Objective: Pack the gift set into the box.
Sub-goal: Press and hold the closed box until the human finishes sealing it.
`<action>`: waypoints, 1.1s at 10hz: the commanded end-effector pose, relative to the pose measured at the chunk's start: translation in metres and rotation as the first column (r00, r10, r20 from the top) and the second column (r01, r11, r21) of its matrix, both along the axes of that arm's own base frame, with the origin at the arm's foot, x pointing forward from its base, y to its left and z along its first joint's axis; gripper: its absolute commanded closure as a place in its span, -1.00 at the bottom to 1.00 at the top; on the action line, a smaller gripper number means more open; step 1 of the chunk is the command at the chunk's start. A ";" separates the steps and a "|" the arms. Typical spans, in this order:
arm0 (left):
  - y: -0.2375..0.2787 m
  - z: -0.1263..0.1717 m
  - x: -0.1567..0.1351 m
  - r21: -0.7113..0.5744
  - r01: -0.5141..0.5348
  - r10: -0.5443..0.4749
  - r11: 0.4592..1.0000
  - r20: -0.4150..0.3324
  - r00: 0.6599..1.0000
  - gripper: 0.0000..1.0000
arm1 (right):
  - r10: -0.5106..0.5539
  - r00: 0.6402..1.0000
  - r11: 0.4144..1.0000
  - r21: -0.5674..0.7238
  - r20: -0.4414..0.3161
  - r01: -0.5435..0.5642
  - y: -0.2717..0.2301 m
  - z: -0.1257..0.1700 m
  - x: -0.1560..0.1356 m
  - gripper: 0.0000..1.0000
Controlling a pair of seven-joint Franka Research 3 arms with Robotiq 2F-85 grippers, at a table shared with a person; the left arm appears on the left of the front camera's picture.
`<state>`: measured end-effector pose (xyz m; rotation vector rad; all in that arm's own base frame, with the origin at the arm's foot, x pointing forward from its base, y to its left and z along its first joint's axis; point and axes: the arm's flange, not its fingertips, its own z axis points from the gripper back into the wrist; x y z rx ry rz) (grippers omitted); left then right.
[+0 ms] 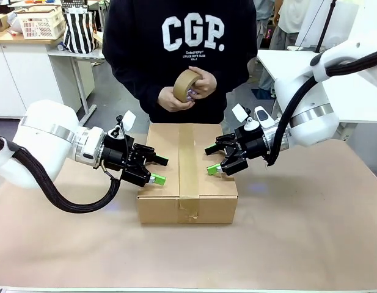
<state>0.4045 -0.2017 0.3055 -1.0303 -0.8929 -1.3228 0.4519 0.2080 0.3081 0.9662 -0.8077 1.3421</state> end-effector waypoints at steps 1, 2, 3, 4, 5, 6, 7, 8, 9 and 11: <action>0.000 -0.002 0.000 0.004 -0.002 0.002 1.000 -0.003 1.000 -1.00 | -0.004 1.000 1.000 -0.008 -0.003 0.004 -0.001 -0.004 -0.002 -1.00; 0.000 -0.002 0.000 0.004 -0.002 0.002 1.000 -0.003 1.000 -1.00 | -0.004 1.000 1.000 -0.008 -0.003 0.004 -0.001 -0.004 -0.002 -1.00; 0.000 -0.002 0.000 0.004 -0.002 0.002 1.000 -0.003 1.000 -1.00 | -0.004 1.000 1.000 -0.008 -0.003 0.004 -0.001 -0.004 -0.002 -1.00; 0.000 -0.002 0.000 0.004 -0.002 0.002 1.000 -0.003 1.000 -1.00 | -0.004 1.000 1.000 -0.008 -0.003 0.004 -0.001 -0.004 -0.002 -1.00; 0.000 -0.002 0.000 0.004 -0.002 0.002 1.000 -0.003 1.000 -1.00 | -0.004 1.000 1.000 -0.008 -0.003 0.004 -0.001 -0.004 -0.002 -1.00; 0.000 -0.002 0.000 0.004 -0.002 0.002 1.000 -0.003 1.000 -1.00 | -0.004 1.000 1.000 -0.008 -0.003 0.004 -0.001 -0.004 -0.002 -1.00; 0.000 -0.002 0.000 0.004 -0.002 0.002 1.000 -0.003 1.000 -1.00 | -0.004 1.000 1.000 -0.008 -0.003 0.004 -0.001 -0.004 -0.002 -1.00; 0.000 -0.002 0.000 0.004 -0.002 0.002 1.000 -0.003 1.000 -1.00 | -0.004 1.000 1.000 -0.008 -0.003 0.004 -0.001 -0.004 -0.002 -1.00; 0.000 -0.002 0.000 0.004 -0.002 0.002 1.000 -0.003 1.000 -1.00 | 0.000 1.000 1.000 0.000 0.000 0.000 0.000 0.000 0.000 -1.00; 0.007 0.023 -0.005 -0.081 0.024 -0.032 0.996 -0.092 0.995 -1.00 | 0.007 0.979 1.000 0.021 -0.206 -0.002 0.000 0.020 -0.007 -1.00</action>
